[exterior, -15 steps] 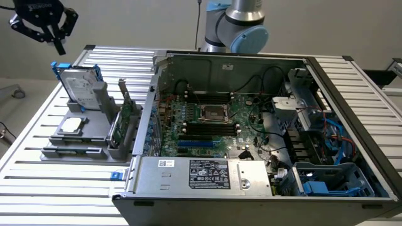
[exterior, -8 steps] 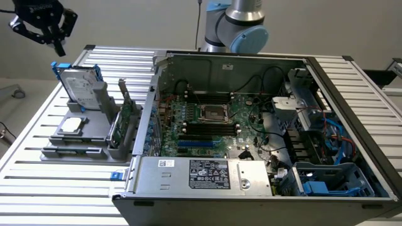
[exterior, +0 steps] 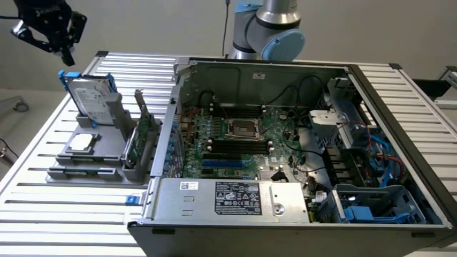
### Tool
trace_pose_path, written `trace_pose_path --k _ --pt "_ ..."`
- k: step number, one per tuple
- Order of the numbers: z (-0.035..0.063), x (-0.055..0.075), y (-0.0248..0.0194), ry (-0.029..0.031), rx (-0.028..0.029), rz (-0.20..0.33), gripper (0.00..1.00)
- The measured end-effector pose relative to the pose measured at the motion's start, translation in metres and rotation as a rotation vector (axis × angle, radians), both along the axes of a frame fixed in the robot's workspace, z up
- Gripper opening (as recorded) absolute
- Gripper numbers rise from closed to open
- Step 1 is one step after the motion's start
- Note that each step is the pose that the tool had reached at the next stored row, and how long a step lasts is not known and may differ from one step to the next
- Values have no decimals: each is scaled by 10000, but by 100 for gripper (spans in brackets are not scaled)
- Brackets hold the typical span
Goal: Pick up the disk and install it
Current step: 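Pick up the disk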
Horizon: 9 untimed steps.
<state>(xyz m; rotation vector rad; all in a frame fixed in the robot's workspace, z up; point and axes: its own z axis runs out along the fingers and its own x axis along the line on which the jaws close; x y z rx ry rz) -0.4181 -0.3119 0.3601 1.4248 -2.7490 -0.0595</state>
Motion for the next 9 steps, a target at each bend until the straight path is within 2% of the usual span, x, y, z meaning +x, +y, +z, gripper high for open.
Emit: trace_pose_path --k 9 --pt "-52 0 0 -23 -14 1651 11"
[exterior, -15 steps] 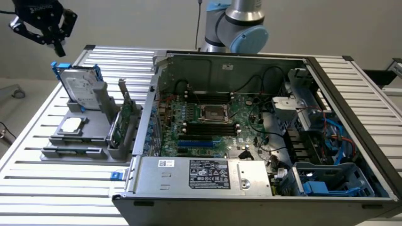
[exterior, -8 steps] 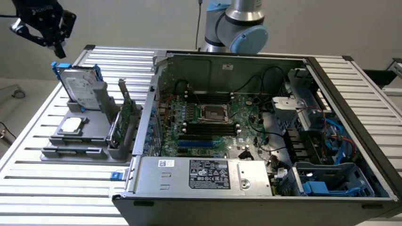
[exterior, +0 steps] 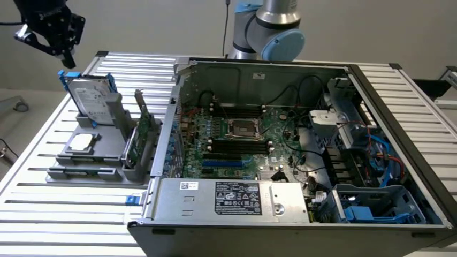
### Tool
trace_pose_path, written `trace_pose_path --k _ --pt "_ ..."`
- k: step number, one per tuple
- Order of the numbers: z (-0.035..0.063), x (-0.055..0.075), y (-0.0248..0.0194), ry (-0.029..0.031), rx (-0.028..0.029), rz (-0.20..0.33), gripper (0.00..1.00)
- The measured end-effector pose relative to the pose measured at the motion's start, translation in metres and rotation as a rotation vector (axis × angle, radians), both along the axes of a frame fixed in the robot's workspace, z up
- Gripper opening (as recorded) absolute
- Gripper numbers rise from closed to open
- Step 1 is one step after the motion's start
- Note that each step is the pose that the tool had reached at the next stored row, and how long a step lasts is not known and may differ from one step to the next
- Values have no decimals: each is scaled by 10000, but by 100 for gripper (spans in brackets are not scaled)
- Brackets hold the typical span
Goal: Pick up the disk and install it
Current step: 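Pick up the disk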
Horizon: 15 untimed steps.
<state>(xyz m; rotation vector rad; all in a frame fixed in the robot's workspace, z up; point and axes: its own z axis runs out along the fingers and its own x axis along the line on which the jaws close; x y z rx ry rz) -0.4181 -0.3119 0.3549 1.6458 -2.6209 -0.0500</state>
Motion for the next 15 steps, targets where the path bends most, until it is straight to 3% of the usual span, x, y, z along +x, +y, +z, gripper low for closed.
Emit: trace_pose_path --k 10,15 --pt "-23 0 1 -3 1 1812 11" --pt "-23 0 5 -62 -5 2529 11"
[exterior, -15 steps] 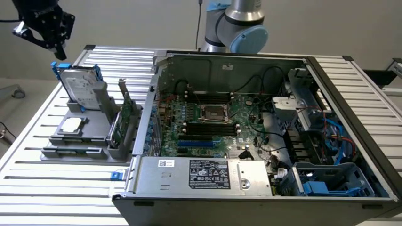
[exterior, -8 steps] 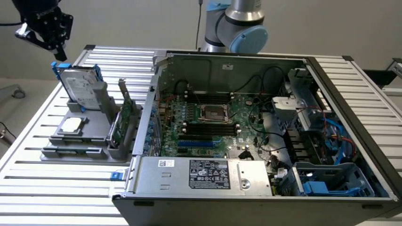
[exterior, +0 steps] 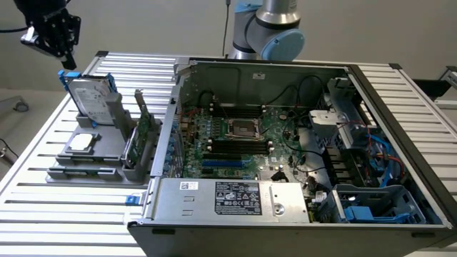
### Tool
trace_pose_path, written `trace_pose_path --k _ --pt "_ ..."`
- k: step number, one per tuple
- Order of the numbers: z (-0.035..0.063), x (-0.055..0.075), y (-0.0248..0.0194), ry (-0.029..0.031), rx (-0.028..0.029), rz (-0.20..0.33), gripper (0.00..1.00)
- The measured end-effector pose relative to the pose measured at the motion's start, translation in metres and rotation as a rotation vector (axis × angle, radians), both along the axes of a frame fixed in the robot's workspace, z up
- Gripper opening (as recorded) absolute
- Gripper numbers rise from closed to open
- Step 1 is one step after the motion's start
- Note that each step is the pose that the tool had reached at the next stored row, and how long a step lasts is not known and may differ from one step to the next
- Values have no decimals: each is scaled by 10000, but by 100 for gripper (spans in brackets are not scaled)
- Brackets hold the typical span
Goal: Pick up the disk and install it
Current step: 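Pick up the disk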
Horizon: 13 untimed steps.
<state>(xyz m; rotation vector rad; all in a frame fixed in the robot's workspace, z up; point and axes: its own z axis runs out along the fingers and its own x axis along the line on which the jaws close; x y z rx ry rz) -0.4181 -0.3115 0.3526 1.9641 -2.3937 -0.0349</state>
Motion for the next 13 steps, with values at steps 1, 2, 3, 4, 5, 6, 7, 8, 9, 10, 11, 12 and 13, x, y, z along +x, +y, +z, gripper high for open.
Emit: trace_pose_path --k 1,2,3,4,5,6,7,8,9,10,11,12,13 --pt "1 0 1 -4 1 129 11" --pt "1 0 1 -5 9 265 11" --pt "1 0 2 -4 24 412 11" --pt "2 0 2 -3 45 558 11" --pt "2 0 2 -4 69 715 11" --pt "1 0 2 -5 93 863 11" --pt "1 0 2 -6 117 1012 11" --pt "1 0 2 -6 139 1159 11" --pt "1 0 2 -6 162 1309 11" --pt "1 0 2 -7 185 1462 11" --pt "1 0 2 -7 207 1614 11" --pt "0 0 2 -7 229 1765 11" --pt "1 0 2 -7 247 1930 11"
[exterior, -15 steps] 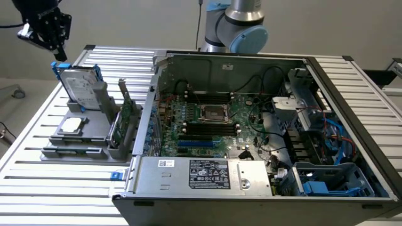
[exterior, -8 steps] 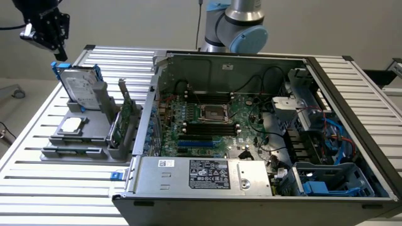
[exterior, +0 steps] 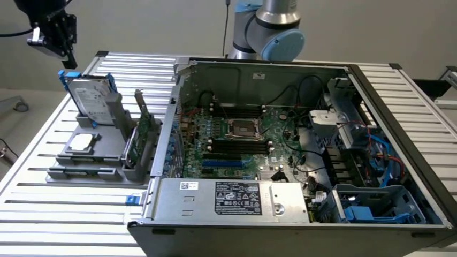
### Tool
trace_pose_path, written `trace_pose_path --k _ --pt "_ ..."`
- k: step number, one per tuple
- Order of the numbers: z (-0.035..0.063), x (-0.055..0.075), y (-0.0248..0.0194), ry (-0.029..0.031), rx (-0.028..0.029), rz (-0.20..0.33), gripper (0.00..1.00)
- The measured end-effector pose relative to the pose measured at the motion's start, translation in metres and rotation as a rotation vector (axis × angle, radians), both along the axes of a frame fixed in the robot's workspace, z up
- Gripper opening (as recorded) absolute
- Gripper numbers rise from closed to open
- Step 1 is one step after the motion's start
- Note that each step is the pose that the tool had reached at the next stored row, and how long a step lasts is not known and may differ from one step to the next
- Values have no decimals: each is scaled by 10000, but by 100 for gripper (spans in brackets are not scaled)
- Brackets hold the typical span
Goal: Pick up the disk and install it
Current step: 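Pick up the disk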
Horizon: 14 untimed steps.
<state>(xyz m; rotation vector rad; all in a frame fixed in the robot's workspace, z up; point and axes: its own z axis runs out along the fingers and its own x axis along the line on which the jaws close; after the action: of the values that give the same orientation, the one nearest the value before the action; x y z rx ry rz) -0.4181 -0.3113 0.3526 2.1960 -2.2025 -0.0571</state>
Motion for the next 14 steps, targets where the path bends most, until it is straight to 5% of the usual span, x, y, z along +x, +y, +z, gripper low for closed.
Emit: trace_pose_path --k 5,9,14 --pt "0 -1 0 1 53 839 11" --pt "0 -47 4 1 53 1005 12" --pt "-1 -98 4 -15 52 1152 36"
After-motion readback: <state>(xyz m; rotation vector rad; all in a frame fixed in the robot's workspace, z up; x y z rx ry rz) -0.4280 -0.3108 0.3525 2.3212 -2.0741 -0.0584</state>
